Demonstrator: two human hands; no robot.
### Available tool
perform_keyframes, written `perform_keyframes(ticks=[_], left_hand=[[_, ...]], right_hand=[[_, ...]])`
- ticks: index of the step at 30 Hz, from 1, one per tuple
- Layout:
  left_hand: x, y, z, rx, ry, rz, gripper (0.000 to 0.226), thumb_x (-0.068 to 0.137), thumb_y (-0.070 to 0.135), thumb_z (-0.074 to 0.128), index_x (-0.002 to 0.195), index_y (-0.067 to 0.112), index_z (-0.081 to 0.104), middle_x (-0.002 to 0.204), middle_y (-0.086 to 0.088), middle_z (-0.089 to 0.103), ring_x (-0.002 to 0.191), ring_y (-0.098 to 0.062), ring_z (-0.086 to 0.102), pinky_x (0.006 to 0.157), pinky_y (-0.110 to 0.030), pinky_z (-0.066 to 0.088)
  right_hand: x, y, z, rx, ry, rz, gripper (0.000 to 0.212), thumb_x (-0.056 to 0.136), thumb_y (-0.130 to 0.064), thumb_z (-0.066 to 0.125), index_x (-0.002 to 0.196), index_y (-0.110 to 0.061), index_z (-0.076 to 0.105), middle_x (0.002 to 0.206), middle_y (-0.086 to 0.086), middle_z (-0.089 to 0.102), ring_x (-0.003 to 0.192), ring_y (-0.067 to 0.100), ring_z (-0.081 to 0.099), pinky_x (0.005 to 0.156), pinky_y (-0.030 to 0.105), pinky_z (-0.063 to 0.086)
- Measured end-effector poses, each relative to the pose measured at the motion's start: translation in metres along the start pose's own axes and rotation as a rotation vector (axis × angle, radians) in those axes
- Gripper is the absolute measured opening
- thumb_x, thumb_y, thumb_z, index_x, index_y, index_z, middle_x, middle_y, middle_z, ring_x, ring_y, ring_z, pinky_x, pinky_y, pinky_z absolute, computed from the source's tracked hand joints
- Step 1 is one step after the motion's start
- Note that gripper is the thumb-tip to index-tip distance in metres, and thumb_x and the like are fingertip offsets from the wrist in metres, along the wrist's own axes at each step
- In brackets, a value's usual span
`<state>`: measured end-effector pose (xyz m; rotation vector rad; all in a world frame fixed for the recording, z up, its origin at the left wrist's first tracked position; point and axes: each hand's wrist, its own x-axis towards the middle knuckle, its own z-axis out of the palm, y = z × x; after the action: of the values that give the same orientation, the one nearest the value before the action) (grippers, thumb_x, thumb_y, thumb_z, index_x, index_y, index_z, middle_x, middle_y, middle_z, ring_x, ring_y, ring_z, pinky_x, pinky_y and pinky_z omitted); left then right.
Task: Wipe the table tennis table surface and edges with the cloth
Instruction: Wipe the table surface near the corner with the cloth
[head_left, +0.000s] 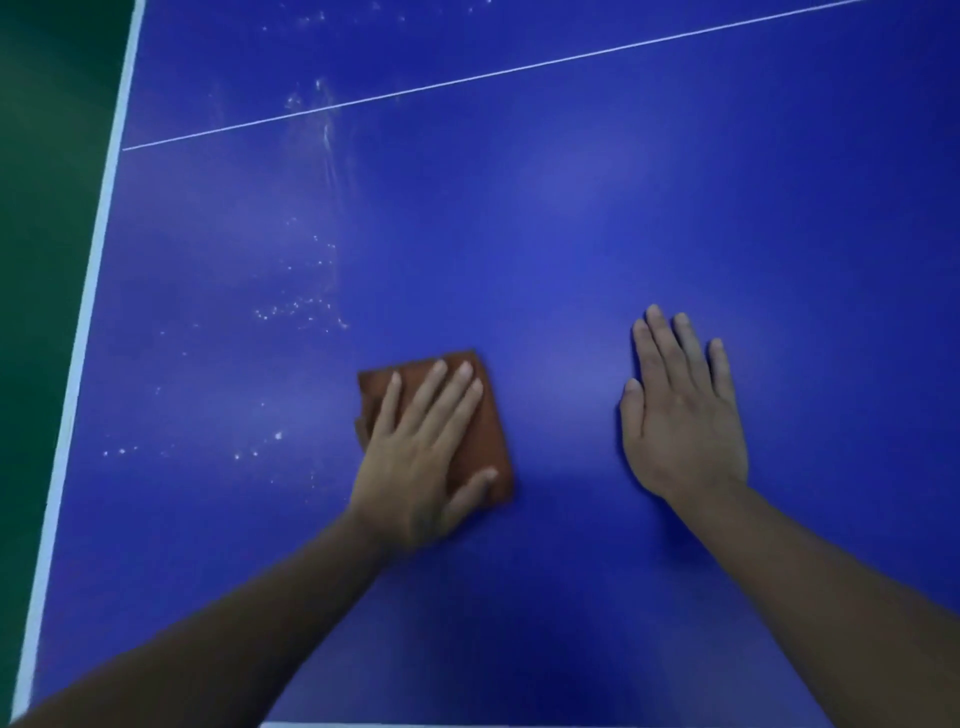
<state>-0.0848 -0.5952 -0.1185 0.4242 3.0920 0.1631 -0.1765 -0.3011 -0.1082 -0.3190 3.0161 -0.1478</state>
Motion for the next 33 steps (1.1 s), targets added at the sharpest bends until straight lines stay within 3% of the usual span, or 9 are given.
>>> perform_keyframes(ticks=[4,11,14,21,28,30,33], left_hand=[[-0.035,0.040,0.005,-0.049,-0.015,0.006,0.089,0.102,0.069,0.044,0.171,0.018,0.024,0.180,0.002,0.015,0.167,-0.025,0.013,0.130,-0.066,0.013],[0.102,-0.037,-0.012,-0.053,-0.003,-0.241,0.091,0.102,0.072,0.030,0.172,0.014,0.020,0.180,0.000,0.014,0.167,-0.022,0.007,0.134,-0.056,0.005],[0.124,-0.037,-0.007,0.000,-0.025,-0.273,0.091,0.103,0.073,0.023,0.173,0.016,0.013,0.181,0.002,0.006,0.168,-0.020,0.001,0.134,-0.056,0.001],[0.051,0.023,0.004,0.012,0.022,-0.060,0.089,0.104,0.072,0.036,0.172,0.018,0.018,0.181,0.002,0.011,0.168,-0.022,0.004,0.132,-0.062,0.008],[-0.055,0.090,0.016,-0.087,-0.013,0.196,0.093,0.100,0.073,0.046,0.171,0.016,0.025,0.181,0.001,0.013,0.167,-0.025,0.011,0.128,-0.068,0.015],[-0.049,0.080,0.015,-0.080,-0.012,0.233,0.093,0.101,0.074,0.046,0.171,0.016,0.025,0.181,0.002,0.013,0.167,-0.024,0.009,0.129,-0.066,0.016],[0.004,0.024,0.004,-0.066,0.003,0.182,0.092,0.101,0.074,0.046,0.170,0.015,0.028,0.180,-0.001,0.018,0.167,-0.024,0.008,0.132,-0.061,0.013]], right_hand=[[-0.001,-0.002,-0.006,0.032,-0.021,0.001,0.065,0.106,-0.036,0.017,0.167,-0.013,0.016,0.176,-0.002,0.004,0.163,0.018,-0.001,0.131,0.049,0.007],[-0.002,0.000,-0.002,0.045,0.014,-0.006,0.065,0.105,-0.034,0.020,0.165,-0.010,0.022,0.175,0.001,0.011,0.163,0.021,0.005,0.131,0.050,0.008],[-0.001,0.000,-0.004,0.044,0.006,-0.012,0.065,0.106,-0.035,0.019,0.166,-0.011,0.019,0.176,0.000,0.009,0.163,0.020,0.003,0.131,0.050,0.007],[-0.001,-0.001,-0.005,0.056,0.014,-0.007,0.066,0.105,-0.037,0.017,0.167,-0.013,0.017,0.176,-0.002,0.006,0.163,0.018,0.000,0.131,0.049,0.006],[-0.010,-0.004,-0.007,0.107,0.080,-0.006,0.058,0.110,-0.028,0.028,0.164,-0.008,0.026,0.175,0.003,0.013,0.162,0.022,0.008,0.131,0.049,0.006],[-0.025,-0.012,-0.008,0.154,0.140,0.019,0.059,0.107,-0.026,0.029,0.162,-0.006,0.031,0.174,0.005,0.017,0.162,0.024,0.012,0.131,0.051,0.009],[-0.070,-0.029,0.003,0.125,0.143,-0.097,0.060,0.104,-0.025,0.030,0.161,-0.006,0.034,0.173,0.007,0.022,0.161,0.027,0.018,0.129,0.055,0.016]])
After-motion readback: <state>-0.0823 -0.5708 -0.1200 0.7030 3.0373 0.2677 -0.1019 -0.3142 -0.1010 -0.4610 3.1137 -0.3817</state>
